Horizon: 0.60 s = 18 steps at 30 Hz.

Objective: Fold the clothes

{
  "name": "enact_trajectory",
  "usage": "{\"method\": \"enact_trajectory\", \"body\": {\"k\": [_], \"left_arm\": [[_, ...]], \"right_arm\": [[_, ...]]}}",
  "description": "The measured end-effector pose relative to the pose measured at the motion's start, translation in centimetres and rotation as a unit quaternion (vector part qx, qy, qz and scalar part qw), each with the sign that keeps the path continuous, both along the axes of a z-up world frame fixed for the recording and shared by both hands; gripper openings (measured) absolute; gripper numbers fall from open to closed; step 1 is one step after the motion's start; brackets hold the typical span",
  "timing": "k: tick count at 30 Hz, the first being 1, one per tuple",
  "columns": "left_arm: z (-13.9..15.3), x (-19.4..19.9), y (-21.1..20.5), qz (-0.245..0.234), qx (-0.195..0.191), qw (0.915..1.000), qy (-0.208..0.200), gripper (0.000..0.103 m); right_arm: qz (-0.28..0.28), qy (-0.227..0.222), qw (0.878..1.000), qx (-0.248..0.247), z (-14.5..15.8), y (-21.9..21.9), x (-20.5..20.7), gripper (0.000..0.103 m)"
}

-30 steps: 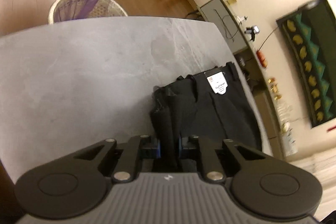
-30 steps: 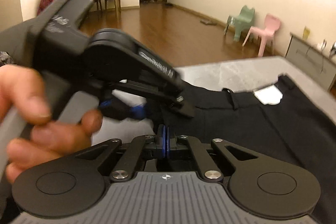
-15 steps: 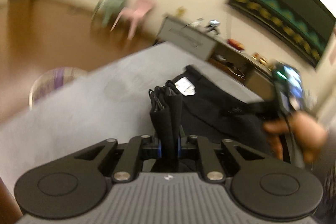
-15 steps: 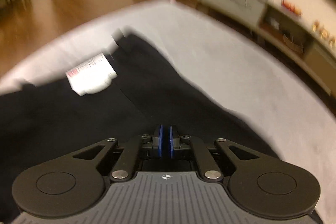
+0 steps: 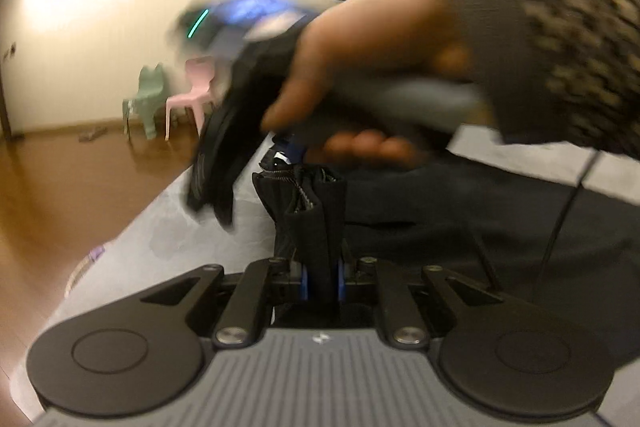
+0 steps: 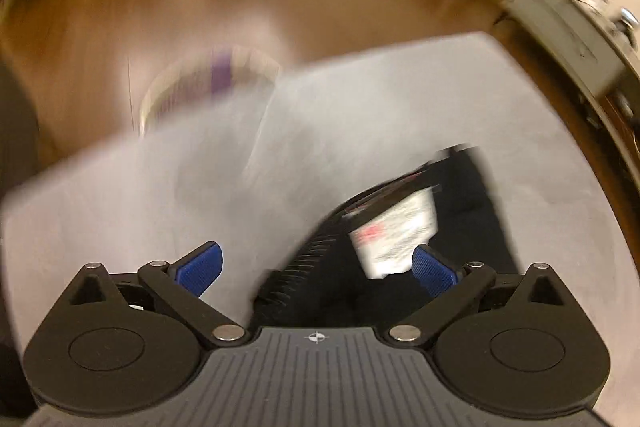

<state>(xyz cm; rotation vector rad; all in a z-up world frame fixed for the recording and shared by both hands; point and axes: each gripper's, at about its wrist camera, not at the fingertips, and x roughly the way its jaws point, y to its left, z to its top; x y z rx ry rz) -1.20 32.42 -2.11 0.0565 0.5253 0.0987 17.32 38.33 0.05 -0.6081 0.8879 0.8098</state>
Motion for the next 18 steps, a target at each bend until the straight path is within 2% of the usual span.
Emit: {"method": "enact_trajectory", "body": {"k": [1,2,4,7,10,13,16,18], "left_arm": [[0.0,-0.2,-0.1,0.001,0.005,1.0,-0.001,0.012],[-0.1,-0.4,-0.1,0.001,0.009,1.0,-0.002,0.012],[0.4,-1.1,0.0,-0.008,-0.001,0.9999,-0.015,0.012],[1.1,-2.2,-0.7,-0.056,-0.022,0.9977,-0.03,0.012],[1.1,-2.8,-2.7,-0.127,-0.03,0.9913,-0.02,0.012],[0.4,-3.1,-4.7,-0.178,-0.029,0.9835,0.003,0.012],[-0.8,-3.0,-6.5,-0.206,-0.022,0.9776,0.035,0.012],[-1.4,-2.8,-7.0,-0.216,-0.023,0.9746,0.054,0.015]], "right_arm": [[0.005,-0.006,1.0,-0.014,-0.5,0.3,-0.3,0.033],[0.011,-0.013,0.999,-0.028,-1.1,0.7,-0.6,0.023],[0.021,-0.026,0.998,-0.056,-2.1,1.4,-1.1,0.015],[-0.051,-0.025,0.997,0.052,1.9,-5.7,-1.5,0.012],[-0.144,-0.002,0.979,0.146,3.7,-15.2,-2.0,0.009],[-0.226,0.036,0.952,0.204,1.3,-23.2,-1.9,0.009],[-0.275,0.076,0.93,0.232,-2.3,-27.4,-1.6,0.009],[-0.289,0.088,0.923,0.237,-4.2,-28.7,-1.3,0.009]]}}
